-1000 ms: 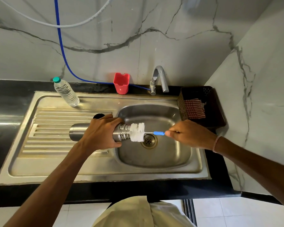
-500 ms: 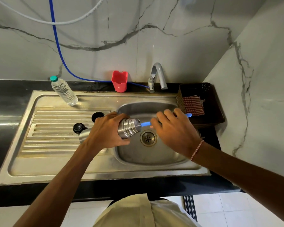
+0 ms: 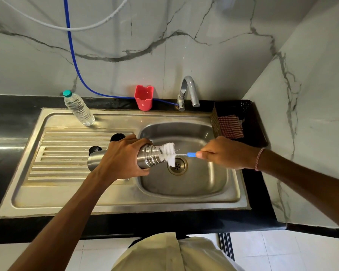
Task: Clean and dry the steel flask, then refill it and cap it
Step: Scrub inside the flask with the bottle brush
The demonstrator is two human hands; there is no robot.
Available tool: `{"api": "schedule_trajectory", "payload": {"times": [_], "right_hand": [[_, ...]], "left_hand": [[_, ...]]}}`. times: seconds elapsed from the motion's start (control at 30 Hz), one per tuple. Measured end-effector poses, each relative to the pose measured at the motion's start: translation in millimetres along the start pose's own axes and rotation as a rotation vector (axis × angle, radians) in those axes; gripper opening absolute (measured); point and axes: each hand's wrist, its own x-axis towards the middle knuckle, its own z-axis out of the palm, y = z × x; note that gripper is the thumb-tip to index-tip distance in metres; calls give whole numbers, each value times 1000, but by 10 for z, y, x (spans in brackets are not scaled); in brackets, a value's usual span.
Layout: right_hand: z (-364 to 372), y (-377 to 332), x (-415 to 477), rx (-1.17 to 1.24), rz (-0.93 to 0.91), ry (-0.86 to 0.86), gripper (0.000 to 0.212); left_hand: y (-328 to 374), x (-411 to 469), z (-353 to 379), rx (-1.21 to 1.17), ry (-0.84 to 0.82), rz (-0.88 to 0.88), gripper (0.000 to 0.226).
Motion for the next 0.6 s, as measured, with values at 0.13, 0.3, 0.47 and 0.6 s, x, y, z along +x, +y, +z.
{"api": "schedule_trajectory", "payload": {"times": [0.13, 0.3, 0.47, 0.6], "right_hand": [[-158, 185, -142, 388, 197, -225, 51], [-188, 203, -259, 35, 97, 23, 38], [6, 68, -269, -767, -52, 406, 19], [15, 239, -254, -673, -141, 372, 19]], "left_hand": [[-89, -57, 11, 10, -12, -33, 76], [-153, -80, 13, -1, -15, -114, 73], [-156, -108, 87, -34, 2, -176, 67], [-166, -136, 82, -26, 15, -144, 66]]}}
